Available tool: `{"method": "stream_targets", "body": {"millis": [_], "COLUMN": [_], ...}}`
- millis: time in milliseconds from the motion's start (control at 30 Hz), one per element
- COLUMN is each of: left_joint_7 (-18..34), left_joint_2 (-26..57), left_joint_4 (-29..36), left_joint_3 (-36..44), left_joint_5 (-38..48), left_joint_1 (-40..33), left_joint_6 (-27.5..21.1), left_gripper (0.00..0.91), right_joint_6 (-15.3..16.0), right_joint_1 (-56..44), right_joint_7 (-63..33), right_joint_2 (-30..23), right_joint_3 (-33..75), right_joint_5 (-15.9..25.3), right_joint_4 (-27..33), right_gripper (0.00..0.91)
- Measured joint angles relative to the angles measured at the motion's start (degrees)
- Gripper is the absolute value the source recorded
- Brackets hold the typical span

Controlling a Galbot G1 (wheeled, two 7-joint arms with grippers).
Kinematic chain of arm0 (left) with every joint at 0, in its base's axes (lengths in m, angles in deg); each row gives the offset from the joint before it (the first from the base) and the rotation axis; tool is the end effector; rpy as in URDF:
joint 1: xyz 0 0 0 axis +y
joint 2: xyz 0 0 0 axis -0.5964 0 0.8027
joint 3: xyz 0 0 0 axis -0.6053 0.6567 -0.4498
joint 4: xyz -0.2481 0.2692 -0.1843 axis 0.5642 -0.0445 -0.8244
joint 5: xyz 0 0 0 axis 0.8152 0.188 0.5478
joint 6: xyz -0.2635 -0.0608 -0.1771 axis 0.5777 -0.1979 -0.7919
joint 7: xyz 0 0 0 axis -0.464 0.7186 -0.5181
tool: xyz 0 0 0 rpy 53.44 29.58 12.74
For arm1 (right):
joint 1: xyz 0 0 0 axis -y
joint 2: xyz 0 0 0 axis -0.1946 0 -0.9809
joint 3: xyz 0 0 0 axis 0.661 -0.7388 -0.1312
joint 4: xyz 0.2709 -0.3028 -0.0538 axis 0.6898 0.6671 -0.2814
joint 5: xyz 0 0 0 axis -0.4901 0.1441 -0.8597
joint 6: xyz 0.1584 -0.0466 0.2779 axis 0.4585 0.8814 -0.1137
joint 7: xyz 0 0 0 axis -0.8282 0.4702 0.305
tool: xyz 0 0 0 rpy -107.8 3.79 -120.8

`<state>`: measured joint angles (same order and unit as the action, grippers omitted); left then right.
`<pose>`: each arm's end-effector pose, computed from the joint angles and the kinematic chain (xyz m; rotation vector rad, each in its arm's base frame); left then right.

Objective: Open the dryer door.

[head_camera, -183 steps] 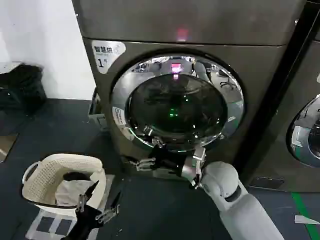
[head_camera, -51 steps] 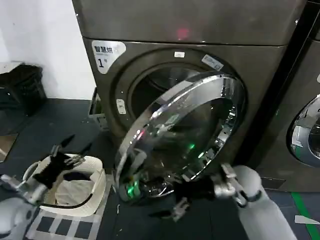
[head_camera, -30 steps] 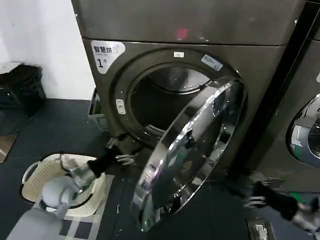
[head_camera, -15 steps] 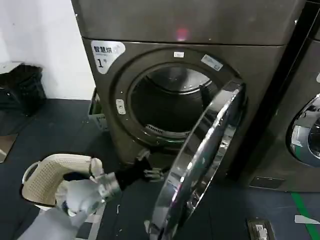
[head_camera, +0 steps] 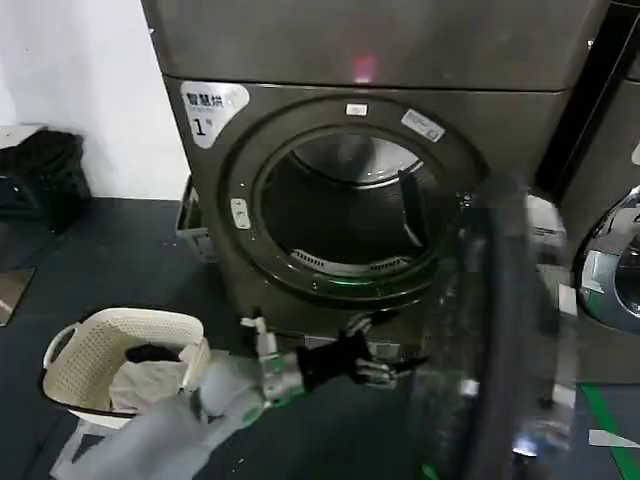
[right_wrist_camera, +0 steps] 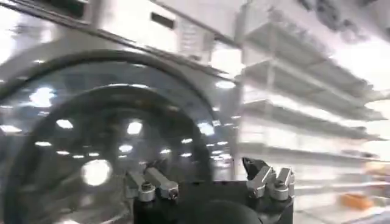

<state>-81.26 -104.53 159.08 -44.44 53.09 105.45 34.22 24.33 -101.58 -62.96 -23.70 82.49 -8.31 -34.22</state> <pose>0.3305 -0.0143 -0.2916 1.8249 2.4385 -0.1885 0.0103 -0.4046 -0.1921 1.0506 2.7396 -0.3202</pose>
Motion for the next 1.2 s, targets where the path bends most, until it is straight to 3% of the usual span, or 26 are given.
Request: {"method": "stream_targets", "body": {"millis": [200, 867, 1200], "left_joint_7": [0.26, 1.25, 2.17], "left_joint_2": [-3.46, -19.49, -25.06], "left_joint_4": [-2.62, -19.36, -25.55], "left_joint_3": [5.80, 16.78, 16.82], "left_joint_5": [-0.08, 2.03, 2.15], "left_joint_1": [-4.67, -21.98, -25.19], "left_joint_6": [1.12, 1.97, 2.86], "left_gripper": [0.907, 0.907, 0.907], "right_joint_6": [4.79, 4.62, 4.43], "right_joint_1": [-2.19, -5.68, -5.61], "right_joint_7": [-1.51, -6.66, -6.28], "right_joint_2": [0.39, 1.99, 3.01], "right_joint_3": [4.74, 17.27, 18.86], "right_joint_5": [2.65, 5.52, 5.39], "right_joint_4": [-1.84, -2.71, -1.71], "right_gripper": [0.907, 0.907, 0.907]}}
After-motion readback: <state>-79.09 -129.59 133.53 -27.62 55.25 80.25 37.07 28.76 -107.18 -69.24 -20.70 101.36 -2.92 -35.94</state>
